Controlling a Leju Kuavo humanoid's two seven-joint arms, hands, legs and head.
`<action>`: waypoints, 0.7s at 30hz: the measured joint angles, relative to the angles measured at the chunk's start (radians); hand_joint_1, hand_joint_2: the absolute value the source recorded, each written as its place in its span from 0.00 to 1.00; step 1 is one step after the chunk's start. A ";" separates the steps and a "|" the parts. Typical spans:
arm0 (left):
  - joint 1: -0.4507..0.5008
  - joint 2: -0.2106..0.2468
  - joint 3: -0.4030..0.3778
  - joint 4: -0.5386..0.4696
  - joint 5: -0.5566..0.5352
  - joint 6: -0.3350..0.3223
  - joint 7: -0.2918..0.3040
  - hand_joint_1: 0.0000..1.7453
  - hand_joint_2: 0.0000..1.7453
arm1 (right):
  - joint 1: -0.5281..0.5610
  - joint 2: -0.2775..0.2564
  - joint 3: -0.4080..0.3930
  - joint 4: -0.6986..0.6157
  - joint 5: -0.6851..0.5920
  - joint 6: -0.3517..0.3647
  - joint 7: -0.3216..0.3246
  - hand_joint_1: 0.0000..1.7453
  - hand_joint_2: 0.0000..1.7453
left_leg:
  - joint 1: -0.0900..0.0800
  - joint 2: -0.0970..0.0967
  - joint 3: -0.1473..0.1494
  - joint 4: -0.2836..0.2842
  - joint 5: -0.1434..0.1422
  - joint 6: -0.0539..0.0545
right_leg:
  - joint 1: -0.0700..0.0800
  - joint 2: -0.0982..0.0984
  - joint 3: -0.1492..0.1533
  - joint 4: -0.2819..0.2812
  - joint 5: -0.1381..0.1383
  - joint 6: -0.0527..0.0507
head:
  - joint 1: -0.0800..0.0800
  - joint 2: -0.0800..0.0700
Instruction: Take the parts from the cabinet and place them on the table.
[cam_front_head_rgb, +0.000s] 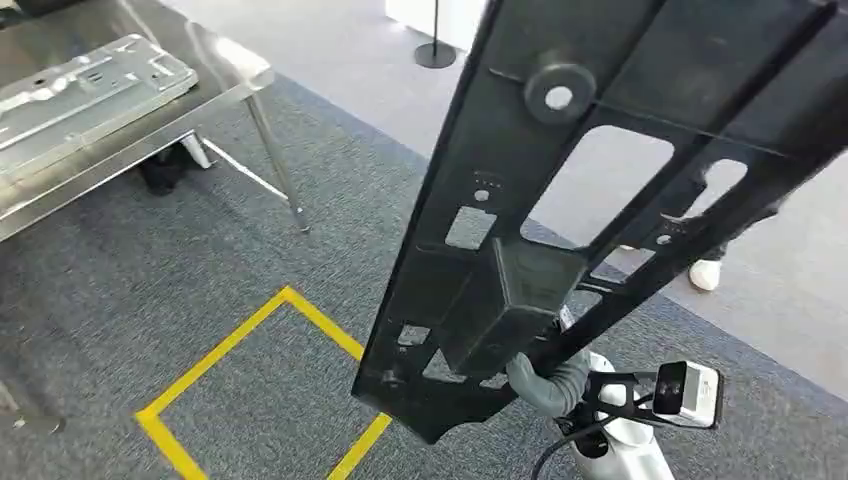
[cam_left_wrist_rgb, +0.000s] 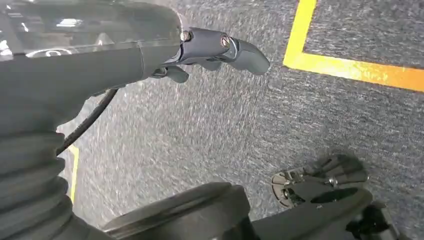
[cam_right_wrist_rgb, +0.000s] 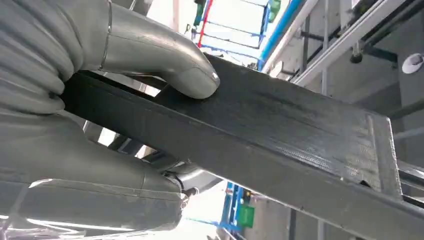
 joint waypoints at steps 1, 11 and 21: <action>0.000 -0.002 0.000 0.000 0.000 0.000 0.000 0.00 1.00 | -0.001 0.000 0.000 0.000 0.000 0.000 0.000 1.00 1.00 | 0.001 -0.016 0.003 0.001 -0.002 -0.003 | -0.001 0.003 0.030 -0.071 0.049 -0.001 | 0.000 0.000; -0.002 -0.004 0.001 0.000 0.007 0.010 0.001 0.00 1.00 | -0.001 0.006 0.004 -0.001 -0.011 -0.007 0.019 1.00 1.00 | 0.004 0.025 -0.069 0.144 -0.085 -0.057 | -0.006 0.012 0.137 -0.291 0.113 -0.047 | -0.001 0.000; 0.008 0.000 0.003 0.000 0.010 0.008 0.005 0.00 1.00 | -0.011 0.008 0.005 0.011 -0.034 0.009 0.034 1.00 1.00 | -0.020 0.126 -0.012 0.017 -0.012 -0.018 | 0.015 -0.114 0.160 -0.290 0.089 -0.036 | -0.001 0.000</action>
